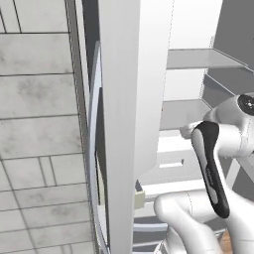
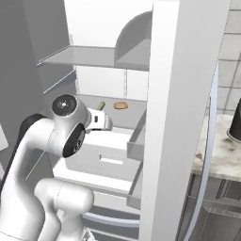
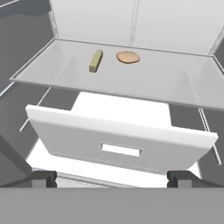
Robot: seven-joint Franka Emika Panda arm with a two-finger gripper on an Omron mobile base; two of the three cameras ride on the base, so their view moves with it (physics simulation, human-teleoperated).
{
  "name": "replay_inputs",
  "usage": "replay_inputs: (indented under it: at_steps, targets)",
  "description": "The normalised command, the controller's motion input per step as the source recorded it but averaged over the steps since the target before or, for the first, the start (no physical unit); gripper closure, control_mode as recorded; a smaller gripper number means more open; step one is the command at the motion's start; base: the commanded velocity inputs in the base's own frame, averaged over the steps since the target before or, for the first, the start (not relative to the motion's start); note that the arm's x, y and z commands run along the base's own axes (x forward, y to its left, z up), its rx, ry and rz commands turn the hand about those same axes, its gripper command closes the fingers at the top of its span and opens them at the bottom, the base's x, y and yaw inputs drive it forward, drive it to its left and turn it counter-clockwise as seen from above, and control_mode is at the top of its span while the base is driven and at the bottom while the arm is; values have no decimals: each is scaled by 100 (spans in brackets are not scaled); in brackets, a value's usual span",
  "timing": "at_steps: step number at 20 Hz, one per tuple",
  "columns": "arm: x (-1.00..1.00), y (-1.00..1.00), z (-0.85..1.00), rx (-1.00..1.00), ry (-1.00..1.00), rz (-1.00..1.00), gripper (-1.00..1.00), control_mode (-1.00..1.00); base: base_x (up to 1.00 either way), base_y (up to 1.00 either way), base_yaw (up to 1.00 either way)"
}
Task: Pick the egg and butter from the fridge and place them by the bowl for mixing.
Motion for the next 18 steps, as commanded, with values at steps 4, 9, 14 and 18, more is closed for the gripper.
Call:
replay_inputs:
  at_steps: [4,9,14,18]
  targets:
    - [40,42,56,0,2,0,-100,-100,0,0,0]
    - [38,41,14,0,1,0,-100,-100,0,0,0]
    - [2,8,0,0,-1,0,-100,-100,0,0,0]
    - [9,0,-13,0,-1,0,-100,-100,0,0,0]
